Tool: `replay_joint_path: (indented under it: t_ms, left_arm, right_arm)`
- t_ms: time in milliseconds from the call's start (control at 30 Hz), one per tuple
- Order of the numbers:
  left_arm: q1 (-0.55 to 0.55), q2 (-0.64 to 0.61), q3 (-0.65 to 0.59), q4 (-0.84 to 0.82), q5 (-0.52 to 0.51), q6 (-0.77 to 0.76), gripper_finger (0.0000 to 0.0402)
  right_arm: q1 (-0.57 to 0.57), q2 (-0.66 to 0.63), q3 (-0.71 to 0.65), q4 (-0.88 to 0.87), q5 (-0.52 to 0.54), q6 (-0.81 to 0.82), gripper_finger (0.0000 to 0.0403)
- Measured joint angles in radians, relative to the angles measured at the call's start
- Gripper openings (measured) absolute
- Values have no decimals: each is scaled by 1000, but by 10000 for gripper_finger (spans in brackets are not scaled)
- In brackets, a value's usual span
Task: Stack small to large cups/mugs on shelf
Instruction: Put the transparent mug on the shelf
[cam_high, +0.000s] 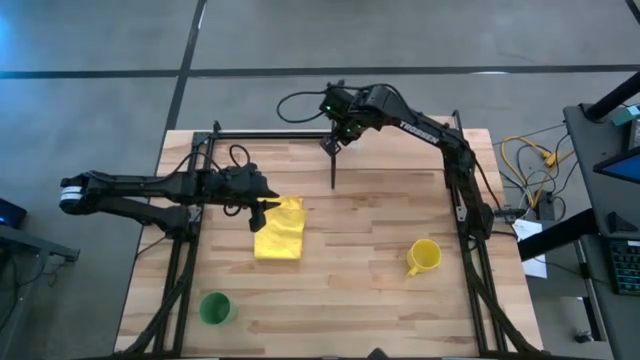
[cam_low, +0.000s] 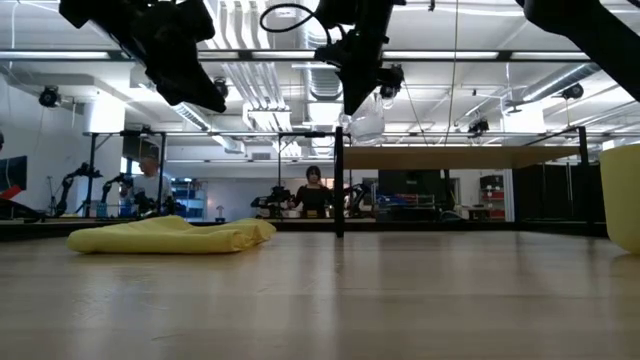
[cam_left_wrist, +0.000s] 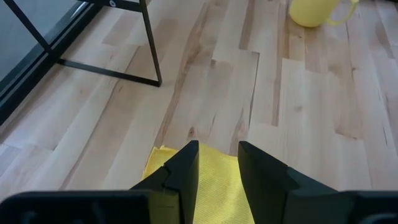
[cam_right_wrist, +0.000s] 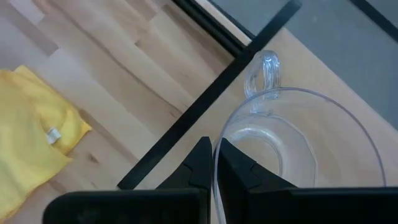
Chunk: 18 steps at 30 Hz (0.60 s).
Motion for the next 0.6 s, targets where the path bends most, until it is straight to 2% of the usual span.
replay_joint_path:
  t_ms: [600]
  left_arm:
    - [0, 0, 3, 2, 0, 2, 99]
  right_arm:
    - [-12, 22, -3, 13, -16, 80, 9]
